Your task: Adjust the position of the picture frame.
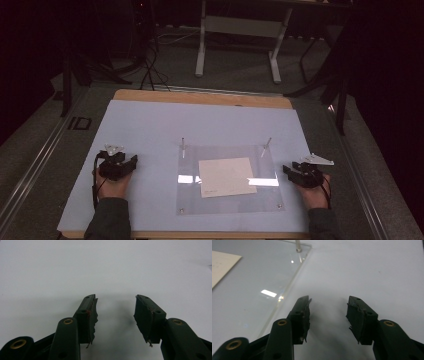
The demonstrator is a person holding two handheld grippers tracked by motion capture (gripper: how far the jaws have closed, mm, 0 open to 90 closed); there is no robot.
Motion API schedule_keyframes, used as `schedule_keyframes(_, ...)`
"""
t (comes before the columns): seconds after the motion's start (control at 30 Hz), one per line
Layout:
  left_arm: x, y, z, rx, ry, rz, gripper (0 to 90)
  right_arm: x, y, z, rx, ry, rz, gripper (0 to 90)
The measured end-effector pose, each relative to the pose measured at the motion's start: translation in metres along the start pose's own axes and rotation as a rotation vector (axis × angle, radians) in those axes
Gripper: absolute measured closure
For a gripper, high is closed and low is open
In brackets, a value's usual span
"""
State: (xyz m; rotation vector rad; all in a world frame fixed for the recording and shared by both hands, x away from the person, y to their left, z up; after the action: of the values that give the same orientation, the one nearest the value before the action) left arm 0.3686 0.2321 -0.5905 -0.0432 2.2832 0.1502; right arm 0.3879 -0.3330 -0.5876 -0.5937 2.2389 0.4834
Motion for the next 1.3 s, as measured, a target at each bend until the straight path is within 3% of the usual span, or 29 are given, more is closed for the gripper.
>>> schedule_keyframes(0.23, -0.002, -0.008, -0.006, 0.017, -0.024, 0.04, 52.9, -0.004, 0.01, 0.006, -0.024, 0.002, -0.037, 54.1)
schedule_keyframes(0.4, -0.003, -0.017, -0.009, 0.058, -0.031, 0.058, 52.5, -0.011, 0.015, 0.009, -0.056, -0.003, -0.063, 56.0)
schedule_keyframes(0.7, -0.012, -0.03, -0.018, 0.092, -0.059, 0.091, 53.3, -0.023, 0.02, 0.014, -0.1, -0.017, -0.078, 57.8)
schedule_keyframes(0.8, -0.014, -0.037, -0.019, 0.11, -0.063, 0.112, 54.4, -0.028, 0.023, 0.018, -0.11, -0.026, -0.086, 59.6)
schedule_keyframes(0.93, -0.019, -0.047, -0.022, 0.16, -0.082, 0.107, 56.7, -0.036, 0.026, 0.024, -0.124, -0.039, -0.097, 61.8)
schedule_keyframes(1.0, -0.022, -0.055, -0.022, 0.169, -0.081, 0.143, 57.9, -0.043, 0.027, 0.029, -0.13, -0.048, -0.092, 64.8)
schedule_keyframes(1.17, -0.032, -0.073, -0.025, 0.213, -0.123, 0.143, 59.8, -0.052, 0.023, 0.039, -0.118, -0.055, -0.078, 71.3)
schedule_keyframes(1.3, -0.035, -0.085, -0.021, 0.224, -0.111, 0.17, 61.2, -0.059, 0.019, 0.048, -0.105, -0.062, -0.067, 74.4)
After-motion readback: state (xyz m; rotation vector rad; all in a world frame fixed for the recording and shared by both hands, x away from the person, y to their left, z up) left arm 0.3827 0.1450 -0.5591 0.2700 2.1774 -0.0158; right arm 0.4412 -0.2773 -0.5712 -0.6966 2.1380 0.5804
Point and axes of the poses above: each handheld gripper's, and its own axes: z roughly forward along the jaws, x roughly out of its underside, y roughly to its left, the point moved 8 cm from there along z, roughly forward along the jaws, and after that the axes turned 14 degrees about -x, right-handed, at the moved point
